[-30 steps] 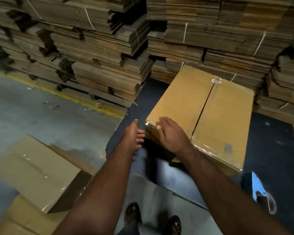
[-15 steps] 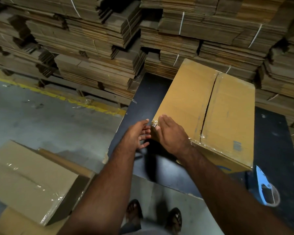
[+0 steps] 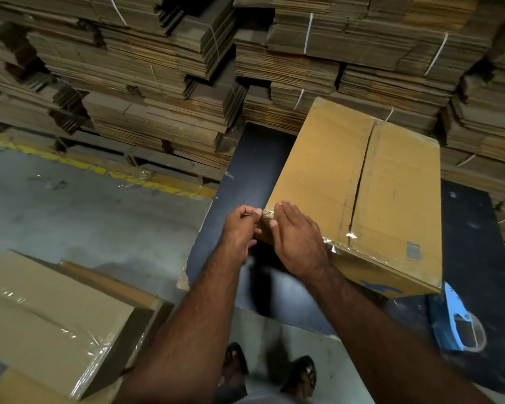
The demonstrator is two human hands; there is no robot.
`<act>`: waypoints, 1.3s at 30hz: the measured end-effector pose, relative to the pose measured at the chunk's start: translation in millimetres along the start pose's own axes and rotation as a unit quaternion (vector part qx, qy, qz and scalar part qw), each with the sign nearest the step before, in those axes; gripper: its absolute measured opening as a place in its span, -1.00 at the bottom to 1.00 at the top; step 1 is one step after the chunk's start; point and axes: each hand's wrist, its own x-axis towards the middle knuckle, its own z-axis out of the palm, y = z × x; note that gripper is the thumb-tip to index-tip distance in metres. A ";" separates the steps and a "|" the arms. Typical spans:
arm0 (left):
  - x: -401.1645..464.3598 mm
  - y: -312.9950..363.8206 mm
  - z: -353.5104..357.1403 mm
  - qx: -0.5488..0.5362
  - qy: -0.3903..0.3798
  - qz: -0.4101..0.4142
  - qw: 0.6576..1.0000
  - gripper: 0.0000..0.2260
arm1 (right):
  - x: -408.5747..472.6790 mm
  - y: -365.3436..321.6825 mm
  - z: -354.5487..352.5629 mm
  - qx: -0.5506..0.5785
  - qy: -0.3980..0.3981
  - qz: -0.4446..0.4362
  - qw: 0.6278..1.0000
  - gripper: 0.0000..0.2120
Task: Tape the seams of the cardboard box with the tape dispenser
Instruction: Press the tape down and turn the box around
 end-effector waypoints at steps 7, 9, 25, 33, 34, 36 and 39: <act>8.5 -15.9 5.9 0.031 0.073 0.125 0.989 -0.87 | 0.3 1.3 6.0 -0.002 0.001 0.001 1.000 -0.44; 8.5 -16.5 5.0 0.065 0.118 0.181 0.974 -0.89 | 0.6 3.1 6.5 -0.003 0.000 0.001 1.000 -0.49; -13.8 -2.6 10.4 0.221 -0.071 0.268 0.935 -0.56 | 5.6 23.7 8.4 0.058 0.045 -0.032 0.997 -0.55; 28.5 -20.1 -14.6 0.412 -0.119 0.545 0.720 -0.58 | 0.3 37.0 34.0 0.016 0.115 -0.041 0.992 -0.46; 30.5 -18.8 -18.1 0.441 -0.128 0.552 0.696 -0.55 | -1.1 37.6 34.7 0.012 0.110 -0.042 0.993 -0.41; 31.0 -14.0 -22.4 0.482 -0.144 0.560 0.658 -0.52 | -2.8 39.3 33.2 0.008 0.099 -0.050 0.994 -0.37; 27.5 -7.7 -21.9 0.499 -0.151 0.568 0.637 -0.57 | -4.6 41.6 24.8 0.056 0.082 -0.050 0.994 -0.48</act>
